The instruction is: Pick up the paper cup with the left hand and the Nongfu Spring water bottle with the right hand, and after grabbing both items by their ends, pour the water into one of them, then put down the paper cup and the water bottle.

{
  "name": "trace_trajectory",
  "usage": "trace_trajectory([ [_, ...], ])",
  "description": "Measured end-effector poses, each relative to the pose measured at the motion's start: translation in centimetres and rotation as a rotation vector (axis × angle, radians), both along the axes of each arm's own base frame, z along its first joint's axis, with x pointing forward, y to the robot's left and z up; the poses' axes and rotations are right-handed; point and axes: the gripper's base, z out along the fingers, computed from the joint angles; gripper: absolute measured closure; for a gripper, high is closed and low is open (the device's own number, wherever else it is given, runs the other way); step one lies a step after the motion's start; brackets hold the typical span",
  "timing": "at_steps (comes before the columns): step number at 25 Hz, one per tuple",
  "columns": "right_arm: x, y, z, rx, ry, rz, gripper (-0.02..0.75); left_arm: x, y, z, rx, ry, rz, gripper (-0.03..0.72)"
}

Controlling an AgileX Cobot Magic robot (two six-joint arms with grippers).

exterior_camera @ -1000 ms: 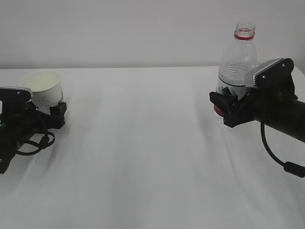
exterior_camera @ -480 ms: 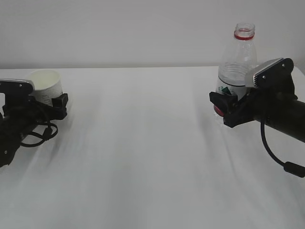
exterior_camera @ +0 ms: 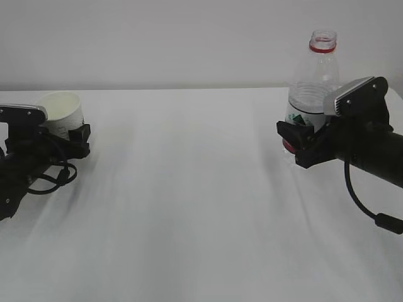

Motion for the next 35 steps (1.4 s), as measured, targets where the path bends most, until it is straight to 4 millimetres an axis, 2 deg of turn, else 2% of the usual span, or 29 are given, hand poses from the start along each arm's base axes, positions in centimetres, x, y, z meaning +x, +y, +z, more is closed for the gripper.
trace_trajectory([
  [8, 0.0, 0.0, 0.0, -0.001, 0.000, 0.002, 0.194, -0.1, -0.6, 0.1, 0.018, -0.006, -0.068, 0.085],
  [14, 0.0, 0.0, 0.0, -0.001, 0.000, 0.002, 0.194, -0.7, -1.0, 2.3, 0.021, -0.047, -0.125, 0.085],
  [19, 0.0, 0.0, 0.0, -0.002, 0.000, 0.003, 0.194, -1.3, -1.6, 3.1, 0.005, -0.029, -0.193, 0.086],
  [35, -0.2, 0.3, -0.1, -0.010, 0.006, 0.046, 0.195, -3.3, -4.7, 4.7, -0.064, 0.013, -0.586, 0.087],
])
